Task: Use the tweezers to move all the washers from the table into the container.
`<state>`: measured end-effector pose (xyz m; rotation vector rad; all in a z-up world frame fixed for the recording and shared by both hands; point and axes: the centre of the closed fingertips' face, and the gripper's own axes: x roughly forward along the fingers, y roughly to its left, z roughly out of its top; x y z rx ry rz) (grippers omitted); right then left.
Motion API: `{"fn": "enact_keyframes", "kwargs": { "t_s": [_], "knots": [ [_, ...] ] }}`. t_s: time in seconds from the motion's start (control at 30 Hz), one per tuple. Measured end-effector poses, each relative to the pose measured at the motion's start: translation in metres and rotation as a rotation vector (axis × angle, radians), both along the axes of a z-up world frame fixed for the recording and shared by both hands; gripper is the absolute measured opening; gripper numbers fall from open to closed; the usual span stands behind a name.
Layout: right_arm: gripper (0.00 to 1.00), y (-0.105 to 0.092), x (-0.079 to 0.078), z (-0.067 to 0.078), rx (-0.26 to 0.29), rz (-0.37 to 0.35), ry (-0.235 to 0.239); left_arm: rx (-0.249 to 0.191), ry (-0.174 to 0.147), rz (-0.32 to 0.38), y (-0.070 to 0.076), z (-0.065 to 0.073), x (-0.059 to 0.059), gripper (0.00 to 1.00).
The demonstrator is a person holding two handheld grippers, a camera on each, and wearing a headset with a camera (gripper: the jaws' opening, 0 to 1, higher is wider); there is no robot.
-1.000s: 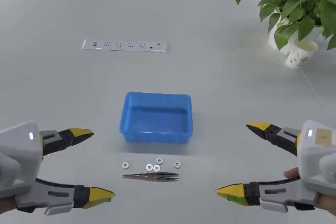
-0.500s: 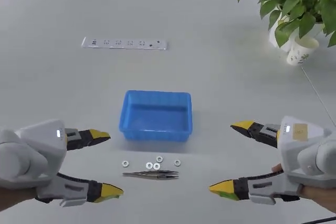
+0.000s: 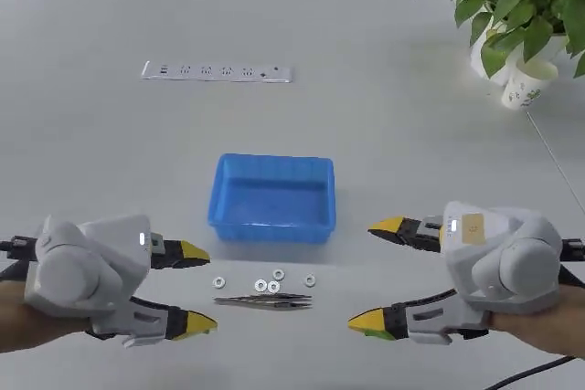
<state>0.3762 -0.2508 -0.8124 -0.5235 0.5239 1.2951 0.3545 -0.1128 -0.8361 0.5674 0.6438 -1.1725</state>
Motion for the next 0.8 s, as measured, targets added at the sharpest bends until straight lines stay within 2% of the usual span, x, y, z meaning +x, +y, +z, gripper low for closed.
{"fn": "enact_keyframes", "kwargs": {
  "t_s": [0.23,0.37,0.8],
  "knots": [
    [0.62,0.006,0.0,-0.01,-0.029,0.039,-0.002,0.054,0.011,-0.048,0.0,-0.012,0.003,0.35],
    [0.58,0.011,-0.001,-0.015,-0.037,0.057,0.008,0.108,0.005,-0.091,0.001,-0.021,0.004,0.33],
    [0.43,0.03,-0.009,-0.032,-0.073,0.15,0.046,0.179,0.044,-0.17,-0.005,-0.041,0.006,0.24]
  ]
}}
